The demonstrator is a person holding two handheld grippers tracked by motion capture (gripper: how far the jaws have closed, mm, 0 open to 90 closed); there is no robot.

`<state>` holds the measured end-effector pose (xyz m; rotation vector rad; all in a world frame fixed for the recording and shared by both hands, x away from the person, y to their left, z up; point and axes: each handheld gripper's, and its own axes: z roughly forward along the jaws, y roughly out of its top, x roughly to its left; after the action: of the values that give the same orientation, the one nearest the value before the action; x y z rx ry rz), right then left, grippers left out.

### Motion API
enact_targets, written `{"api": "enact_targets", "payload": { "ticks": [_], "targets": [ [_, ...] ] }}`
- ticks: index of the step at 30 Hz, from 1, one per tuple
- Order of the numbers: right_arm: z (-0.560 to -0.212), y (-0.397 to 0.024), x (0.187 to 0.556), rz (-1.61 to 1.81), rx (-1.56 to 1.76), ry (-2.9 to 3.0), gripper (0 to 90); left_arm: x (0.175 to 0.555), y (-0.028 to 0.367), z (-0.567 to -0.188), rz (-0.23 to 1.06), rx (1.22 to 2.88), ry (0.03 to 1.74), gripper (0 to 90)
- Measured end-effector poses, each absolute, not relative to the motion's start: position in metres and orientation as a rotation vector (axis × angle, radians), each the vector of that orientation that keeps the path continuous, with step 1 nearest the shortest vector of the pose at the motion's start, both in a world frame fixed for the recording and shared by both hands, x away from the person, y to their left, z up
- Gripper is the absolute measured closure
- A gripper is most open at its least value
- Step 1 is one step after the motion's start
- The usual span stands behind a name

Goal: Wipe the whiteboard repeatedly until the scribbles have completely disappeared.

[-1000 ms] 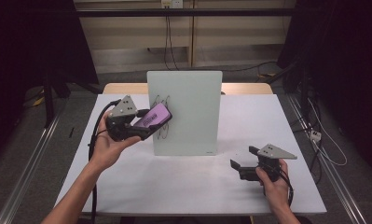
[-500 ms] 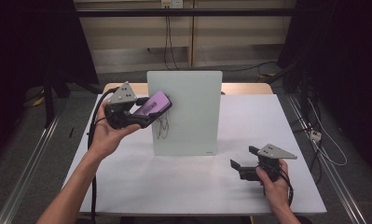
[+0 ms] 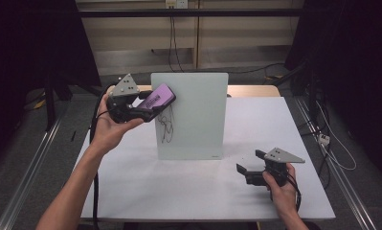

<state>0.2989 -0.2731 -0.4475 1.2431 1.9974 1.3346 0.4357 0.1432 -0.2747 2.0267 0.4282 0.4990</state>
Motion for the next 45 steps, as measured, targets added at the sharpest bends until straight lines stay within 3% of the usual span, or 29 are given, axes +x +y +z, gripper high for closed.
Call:
{"api": "enact_targets", "payload": {
  "ticks": [14, 45],
  "targets": [
    [-0.448, -0.274, 0.299, 1.335, 1.243, 1.998, 6.7, 0.445, 0.133, -0.273, 0.567, 2.068, 0.349, 40.7],
    [-0.448, -0.272, 0.299, 1.336, 1.234, 2.018, 6.7, 0.445, 0.122, -0.285, 0.592, 2.18, 0.298, 41.0]
  ]
}}
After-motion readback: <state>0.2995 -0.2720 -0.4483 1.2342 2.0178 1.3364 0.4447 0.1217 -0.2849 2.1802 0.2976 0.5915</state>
